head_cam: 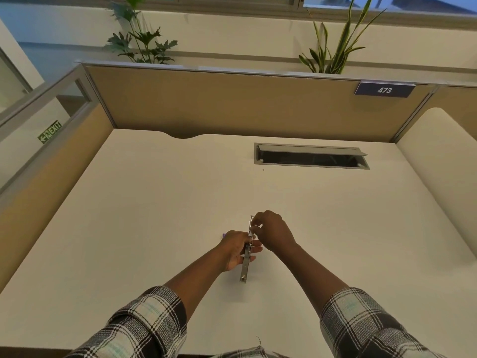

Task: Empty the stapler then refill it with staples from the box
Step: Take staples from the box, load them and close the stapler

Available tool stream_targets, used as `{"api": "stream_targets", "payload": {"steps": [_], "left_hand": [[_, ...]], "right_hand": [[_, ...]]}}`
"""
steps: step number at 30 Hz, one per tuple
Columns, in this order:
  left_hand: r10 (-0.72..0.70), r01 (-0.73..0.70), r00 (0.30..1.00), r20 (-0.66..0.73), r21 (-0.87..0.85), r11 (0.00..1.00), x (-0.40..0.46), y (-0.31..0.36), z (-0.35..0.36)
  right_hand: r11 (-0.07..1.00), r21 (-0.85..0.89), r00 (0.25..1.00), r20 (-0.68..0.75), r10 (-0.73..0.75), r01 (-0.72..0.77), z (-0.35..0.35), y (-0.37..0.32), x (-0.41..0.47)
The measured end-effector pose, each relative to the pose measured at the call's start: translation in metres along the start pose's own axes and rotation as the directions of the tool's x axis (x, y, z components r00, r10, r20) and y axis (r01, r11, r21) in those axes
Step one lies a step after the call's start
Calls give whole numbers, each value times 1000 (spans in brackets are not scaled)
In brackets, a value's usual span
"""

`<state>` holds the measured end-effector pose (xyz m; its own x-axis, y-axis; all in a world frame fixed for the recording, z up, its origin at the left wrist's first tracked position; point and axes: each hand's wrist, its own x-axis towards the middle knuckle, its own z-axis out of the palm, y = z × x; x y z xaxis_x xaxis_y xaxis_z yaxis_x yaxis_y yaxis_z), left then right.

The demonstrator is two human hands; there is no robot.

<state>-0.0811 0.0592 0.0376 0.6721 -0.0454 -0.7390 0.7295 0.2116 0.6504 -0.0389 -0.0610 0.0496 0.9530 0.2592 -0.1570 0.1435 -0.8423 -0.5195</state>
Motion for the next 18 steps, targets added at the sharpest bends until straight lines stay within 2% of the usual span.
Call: {"api": "stream_targets", "payload": {"steps": [3, 7, 10, 18], "left_hand": [[2, -2, 1000, 7, -2, 1000, 0, -1, 0], [13, -13, 999, 34, 3, 1000, 0, -2, 1], [22, -23, 999, 42, 22, 999, -1, -3, 2], [31, -33, 997, 75, 31, 999, -1, -5, 5]], "right_hand": [[981, 176, 996, -26, 86, -81, 1, 2, -3], [884, 408, 974, 95, 207, -228, -3, 3, -9], [840, 465, 960, 136, 244, -279, -1, 7, -9], [778, 556, 953, 99, 286, -292, -3, 9, -13]]}}
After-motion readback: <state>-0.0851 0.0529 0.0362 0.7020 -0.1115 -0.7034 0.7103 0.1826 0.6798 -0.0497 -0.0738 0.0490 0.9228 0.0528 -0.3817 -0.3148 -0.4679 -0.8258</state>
